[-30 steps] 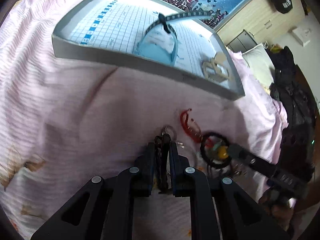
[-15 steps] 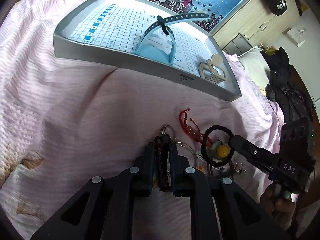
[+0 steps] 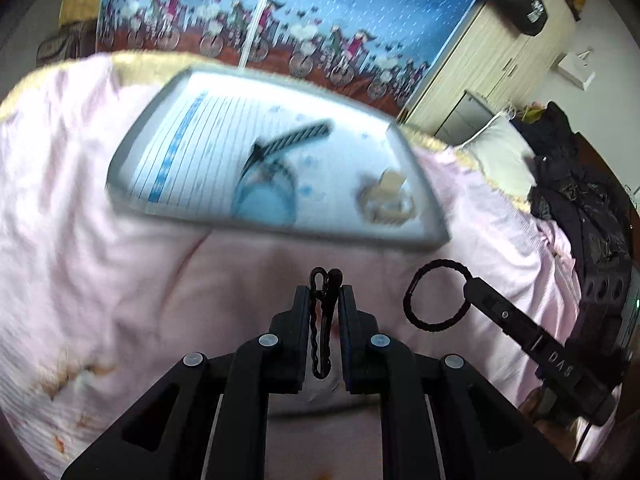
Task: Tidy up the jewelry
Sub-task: 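Carry the black clip into the tray with the left tool while the right tool places the hair tie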
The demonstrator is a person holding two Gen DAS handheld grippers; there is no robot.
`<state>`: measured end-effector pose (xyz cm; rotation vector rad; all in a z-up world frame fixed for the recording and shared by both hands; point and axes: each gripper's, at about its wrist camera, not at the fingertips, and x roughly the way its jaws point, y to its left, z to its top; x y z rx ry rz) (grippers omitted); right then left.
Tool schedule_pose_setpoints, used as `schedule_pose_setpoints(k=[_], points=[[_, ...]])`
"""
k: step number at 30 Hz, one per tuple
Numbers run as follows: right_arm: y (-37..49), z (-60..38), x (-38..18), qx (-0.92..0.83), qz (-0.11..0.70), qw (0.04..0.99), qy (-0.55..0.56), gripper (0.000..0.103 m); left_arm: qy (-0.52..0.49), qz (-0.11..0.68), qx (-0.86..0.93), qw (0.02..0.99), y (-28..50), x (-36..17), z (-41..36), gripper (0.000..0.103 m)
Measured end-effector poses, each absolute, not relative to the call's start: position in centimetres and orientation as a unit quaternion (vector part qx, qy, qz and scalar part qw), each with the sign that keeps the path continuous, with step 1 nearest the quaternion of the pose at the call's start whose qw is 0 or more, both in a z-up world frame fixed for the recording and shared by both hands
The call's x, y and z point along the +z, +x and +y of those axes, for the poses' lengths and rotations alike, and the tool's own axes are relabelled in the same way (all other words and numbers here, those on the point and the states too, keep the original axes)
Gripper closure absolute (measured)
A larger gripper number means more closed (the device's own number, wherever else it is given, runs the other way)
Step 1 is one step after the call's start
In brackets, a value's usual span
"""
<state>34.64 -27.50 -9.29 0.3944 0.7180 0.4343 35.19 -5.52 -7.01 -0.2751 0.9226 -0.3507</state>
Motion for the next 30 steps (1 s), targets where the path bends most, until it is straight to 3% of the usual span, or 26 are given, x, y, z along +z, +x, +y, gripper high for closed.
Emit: schedule_pose_setpoints(k=[9, 27, 30], points=[[38.5, -30.4, -8.4, 0.138, 0.262, 0.936, 0.19, 0.097, -0.136, 0.412, -0.155, 0.888, 41.0, -5.6, -10.2, 0.092], [42.1, -30.2, -10.9, 0.129, 0.312, 0.929, 0.153, 0.096, -0.098, 0.444, -0.145, 0.879, 45.5, -11.2, -12.8, 0.092], [42.2, -30.4, -11.0, 0.127, 0.318, 0.927, 0.152, 0.096, -0.09, 0.445, -0.14, 0.88, 45.5, -10.8, -12.9, 0.086]])
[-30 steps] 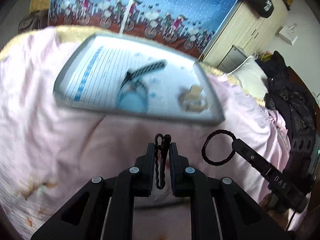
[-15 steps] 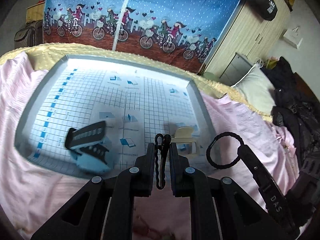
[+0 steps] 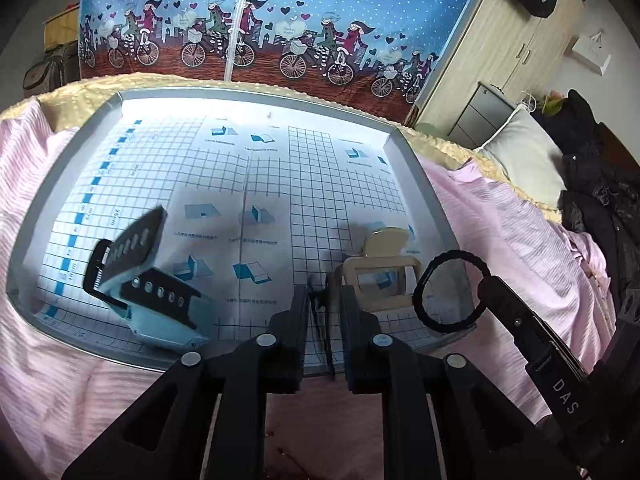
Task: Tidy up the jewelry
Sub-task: 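Carry the black clip into the tray with the left tool while the right tool places the hair tie, then withdraw both tools from the tray toward the remaining items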
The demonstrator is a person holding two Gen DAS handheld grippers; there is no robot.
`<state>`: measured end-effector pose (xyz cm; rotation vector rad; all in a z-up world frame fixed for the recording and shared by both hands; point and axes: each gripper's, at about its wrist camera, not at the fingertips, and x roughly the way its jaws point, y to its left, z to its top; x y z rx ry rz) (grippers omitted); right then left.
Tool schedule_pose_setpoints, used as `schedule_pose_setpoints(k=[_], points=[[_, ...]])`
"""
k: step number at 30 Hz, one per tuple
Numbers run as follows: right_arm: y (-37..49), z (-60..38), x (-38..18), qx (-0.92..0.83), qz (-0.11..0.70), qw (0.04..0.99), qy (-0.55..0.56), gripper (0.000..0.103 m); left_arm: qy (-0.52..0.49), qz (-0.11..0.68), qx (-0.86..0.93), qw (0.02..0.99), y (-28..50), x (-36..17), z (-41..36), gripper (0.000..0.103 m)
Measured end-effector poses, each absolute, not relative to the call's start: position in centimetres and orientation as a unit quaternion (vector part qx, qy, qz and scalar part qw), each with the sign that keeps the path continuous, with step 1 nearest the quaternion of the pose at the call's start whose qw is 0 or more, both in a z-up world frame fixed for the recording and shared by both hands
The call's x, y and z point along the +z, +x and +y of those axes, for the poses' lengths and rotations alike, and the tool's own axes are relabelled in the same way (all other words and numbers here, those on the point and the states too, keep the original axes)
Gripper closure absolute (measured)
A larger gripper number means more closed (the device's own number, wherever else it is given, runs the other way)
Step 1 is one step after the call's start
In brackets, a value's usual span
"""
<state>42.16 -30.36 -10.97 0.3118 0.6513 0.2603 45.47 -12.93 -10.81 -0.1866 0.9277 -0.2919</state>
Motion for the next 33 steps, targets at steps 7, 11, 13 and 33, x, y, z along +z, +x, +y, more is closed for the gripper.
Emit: schedule_pose_setpoints(k=[7, 11, 13, 33], points=[[41.5, -30.5, -9.8, 0.111, 0.309, 0.935, 0.132, 0.057, -0.099, 0.412, -0.135, 0.896, 43.7, -8.3, -12.0, 0.039], [40.4, -30.5, -8.5, 0.1, 0.29, 0.944, 0.121, 0.036, -0.108, 0.384, -0.133, 0.908, 42.0, -6.1, -11.0, 0.018], [39.4, -30.5, -7.6, 0.097, 0.277, 0.949, 0.119, 0.023, -0.113, 0.354, -0.123, 0.92, 40.5, -4.7, -10.1, 0.002], [26.8, -28.2, -1.3, 0.126, 0.208, 0.967, 0.082, 0.0, -0.08, 0.289, -0.07, 0.952, 27.5, -1.2, -2.6, 0.002]])
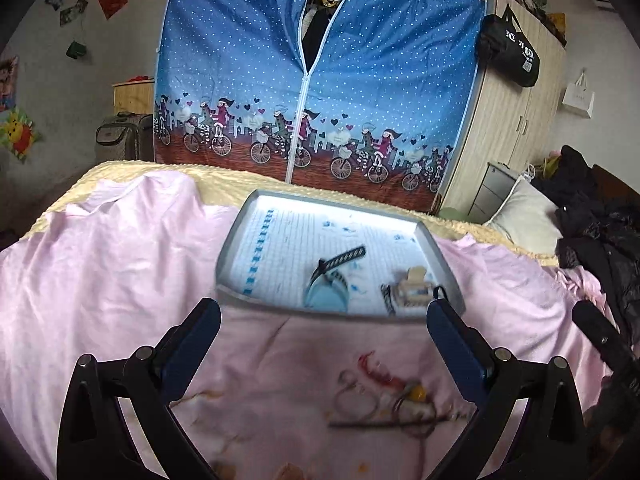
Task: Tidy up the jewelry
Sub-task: 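Withdraw both tools from the tray toward the remaining items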
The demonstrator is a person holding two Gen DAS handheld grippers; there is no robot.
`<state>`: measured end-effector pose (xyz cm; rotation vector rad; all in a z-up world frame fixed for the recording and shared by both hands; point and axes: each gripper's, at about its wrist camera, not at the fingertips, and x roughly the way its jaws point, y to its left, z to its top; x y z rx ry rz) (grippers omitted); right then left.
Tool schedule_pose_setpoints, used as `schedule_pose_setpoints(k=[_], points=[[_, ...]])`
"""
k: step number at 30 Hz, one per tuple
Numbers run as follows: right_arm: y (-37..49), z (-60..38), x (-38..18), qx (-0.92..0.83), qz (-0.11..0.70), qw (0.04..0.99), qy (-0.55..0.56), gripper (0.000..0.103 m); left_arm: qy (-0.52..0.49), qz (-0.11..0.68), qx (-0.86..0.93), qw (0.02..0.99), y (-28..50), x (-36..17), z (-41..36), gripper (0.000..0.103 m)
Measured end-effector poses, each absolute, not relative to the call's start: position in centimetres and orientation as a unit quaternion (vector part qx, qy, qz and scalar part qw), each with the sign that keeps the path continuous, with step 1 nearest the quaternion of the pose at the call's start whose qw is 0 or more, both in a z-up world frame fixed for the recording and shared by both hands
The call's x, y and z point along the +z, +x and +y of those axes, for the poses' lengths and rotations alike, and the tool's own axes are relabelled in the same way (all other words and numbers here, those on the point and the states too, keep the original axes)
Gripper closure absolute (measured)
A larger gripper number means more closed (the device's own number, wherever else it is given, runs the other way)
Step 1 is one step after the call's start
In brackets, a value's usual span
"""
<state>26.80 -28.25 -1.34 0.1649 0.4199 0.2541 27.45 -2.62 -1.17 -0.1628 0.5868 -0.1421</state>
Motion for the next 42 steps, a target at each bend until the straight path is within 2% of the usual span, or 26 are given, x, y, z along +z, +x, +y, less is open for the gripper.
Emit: schedule_pose_setpoints(k=[11, 25, 33, 42], points=[[23.1, -27.2, -4.3, 0.113, 0.296, 0.943, 0.1, 0.0, -0.056, 0.346, -0.115, 0.929, 23.0, -3.4, -0.7, 0.002], [26.5, -25.6, -11.1, 0.102, 0.47, 0.872, 0.089, 0.0, -0.018, 0.428, -0.135, 0.893, 23.0, -10.0, 1.8, 0.002], [26.9, -24.6, -12.2, 0.103, 0.492, 0.862, 0.06, 0.0, -0.029, 0.441, -0.146, 0.885, 24.5, -10.1, 1.9, 0.002], [28.1, -25.0, -11.5, 0.109, 0.465, 0.878, 0.043, 0.0, -0.025, 0.464, -0.151, 0.873, 27.5, -9.5, 0.3, 0.002]])
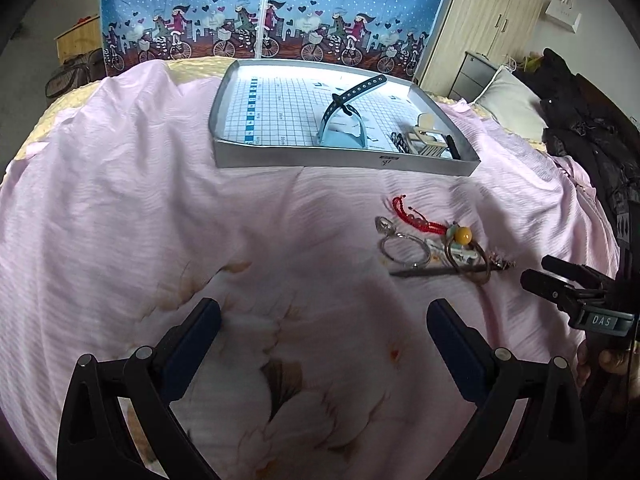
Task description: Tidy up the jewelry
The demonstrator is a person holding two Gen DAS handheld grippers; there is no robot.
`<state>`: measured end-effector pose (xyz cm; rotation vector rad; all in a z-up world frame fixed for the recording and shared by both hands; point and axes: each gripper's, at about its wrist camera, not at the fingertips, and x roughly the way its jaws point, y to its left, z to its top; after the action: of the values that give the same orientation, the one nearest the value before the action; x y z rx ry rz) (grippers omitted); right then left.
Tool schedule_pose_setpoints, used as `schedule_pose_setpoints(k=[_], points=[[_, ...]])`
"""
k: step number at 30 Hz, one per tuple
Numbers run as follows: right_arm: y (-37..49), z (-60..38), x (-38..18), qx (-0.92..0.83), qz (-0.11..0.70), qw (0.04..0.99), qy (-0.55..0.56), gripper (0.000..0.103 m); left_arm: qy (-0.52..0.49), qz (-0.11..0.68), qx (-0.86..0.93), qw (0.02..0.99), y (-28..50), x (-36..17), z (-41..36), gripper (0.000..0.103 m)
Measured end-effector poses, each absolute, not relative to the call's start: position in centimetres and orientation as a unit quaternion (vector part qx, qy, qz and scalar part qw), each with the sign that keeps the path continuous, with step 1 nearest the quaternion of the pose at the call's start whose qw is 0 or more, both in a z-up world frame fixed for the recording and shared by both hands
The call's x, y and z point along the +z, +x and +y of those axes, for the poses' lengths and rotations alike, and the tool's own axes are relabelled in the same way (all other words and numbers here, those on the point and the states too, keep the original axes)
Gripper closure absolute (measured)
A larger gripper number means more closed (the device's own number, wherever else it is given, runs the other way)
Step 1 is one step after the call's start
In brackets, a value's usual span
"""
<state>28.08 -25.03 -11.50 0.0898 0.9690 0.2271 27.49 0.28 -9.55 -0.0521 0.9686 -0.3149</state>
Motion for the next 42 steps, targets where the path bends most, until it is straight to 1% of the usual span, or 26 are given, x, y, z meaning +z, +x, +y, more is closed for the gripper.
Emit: schedule_pose_setpoints(k=[6, 7, 8, 10, 11, 13, 15, 17, 19, 22, 24, 26, 28, 31, 32, 33, 34, 35, 37, 42], points=[[29.3, -23.8, -11.4, 0.169, 0.459, 0.872, 0.015, 0.0, -0.033, 0.472, -0.149, 0.868, 29.9, -9.9, -0.6, 0.003], [29.5, -23.4, -11.2, 0.178, 0.451, 0.875, 0.001, 0.002, -0.034, 0.472, -0.151, 0.868, 30.3, -9.9, -0.7, 0.003], [29.7, -22.9, -11.1, 0.187, 0.443, 0.876, -0.016, 0.006, -0.037, 0.472, -0.157, 0.867, 30.9, -10.0, -0.9, 0.003], [30.2, -22.0, -11.1, 0.206, 0.434, 0.876, -0.045, 0.026, -0.041, 0.472, -0.168, 0.864, 31.7, -9.9, -1.3, 0.008], [30.5, -21.6, -11.4, 0.211, 0.432, 0.875, -0.053, 0.031, -0.04, 0.473, -0.176, 0.863, 32.3, -10.0, -1.7, 0.011], [31.0, -21.1, -12.0, 0.222, 0.436, 0.87, -0.063, 0.044, -0.035, 0.478, -0.185, 0.858, 33.1, -10.2, -2.3, 0.027], [31.5, -20.8, -12.9, 0.227, 0.448, 0.863, -0.062, 0.05, -0.034, 0.487, -0.19, 0.852, 34.0, -10.8, -2.9, 0.036], [31.8, -20.7, -13.3, 0.226, 0.451, 0.862, -0.06, 0.051, -0.039, 0.496, -0.199, 0.844, 34.8, -11.4, -3.5, 0.043], [32.1, -20.9, -13.4, 0.228, 0.448, 0.863, -0.049, 0.057, -0.037, 0.502, -0.205, 0.839, 35.3, -11.8, -4.1, 0.052], [32.6, -21.1, -13.5, 0.226, 0.444, 0.866, -0.041, 0.06, -0.028, 0.51, -0.211, 0.833, 36.0, -12.3, -5.0, 0.06], [32.9, -21.1, -13.6, 0.23, 0.442, 0.866, -0.038, 0.061, -0.03, 0.518, -0.209, 0.829, 36.6, -12.7, -5.3, 0.064], [33.2, -21.0, -13.7, 0.234, 0.441, 0.866, -0.034, 0.061, -0.038, 0.529, -0.202, 0.823, 37.2, -13.1, -5.3, 0.07], [33.6, -20.8, -13.9, 0.235, 0.443, 0.865, -0.029, 0.061, -0.04, 0.539, -0.194, 0.819, 37.6, -13.4, -5.2, 0.083], [34.0, -20.6, -14.3, 0.233, 0.451, 0.862, -0.015, 0.061, -0.057, 0.553, -0.191, 0.809, 38.1, -14.0, -5.0, 0.091], [34.1, -20.5, -14.3, 0.232, 0.451, 0.862, -0.011, 0.061, -0.064, 0.555, -0.188, 0.807, 38.1, -14.1, -4.9, 0.093], [34.2, -20.5, -14.3, 0.232, 0.451, 0.862, -0.008, 0.064, -0.072, 0.559, -0.188, 0.804, 38.2, -14.2, -4.7, 0.094], [34.2, -20.6, -14.3, 0.231, 0.451, 0.862, -0.005, 0.069, -0.074, 0.56, -0.187, 0.803, 38.2, -14.1, -4.8, 0.094], [34.3, -20.7, -14.3, 0.233, 0.451, 0.862, 0.002, 0.071, -0.076, 0.562, -0.185, 0.802, 38.3, -14.0, -4.7, 0.095], [34.4, -21.0, -14.2, 0.239, 0.449, 0.861, 0.016, 0.081, -0.076, 0.564, -0.182, 0.802, 38.2, -13.8, -4.7, 0.096], [34.0, -21.0, -13.9, 0.249, 0.443, 0.861, 0.023, 0.082, -0.101, 0.558, -0.169, 0.806, 37.8, -13.0, -4.2, 0.096]])
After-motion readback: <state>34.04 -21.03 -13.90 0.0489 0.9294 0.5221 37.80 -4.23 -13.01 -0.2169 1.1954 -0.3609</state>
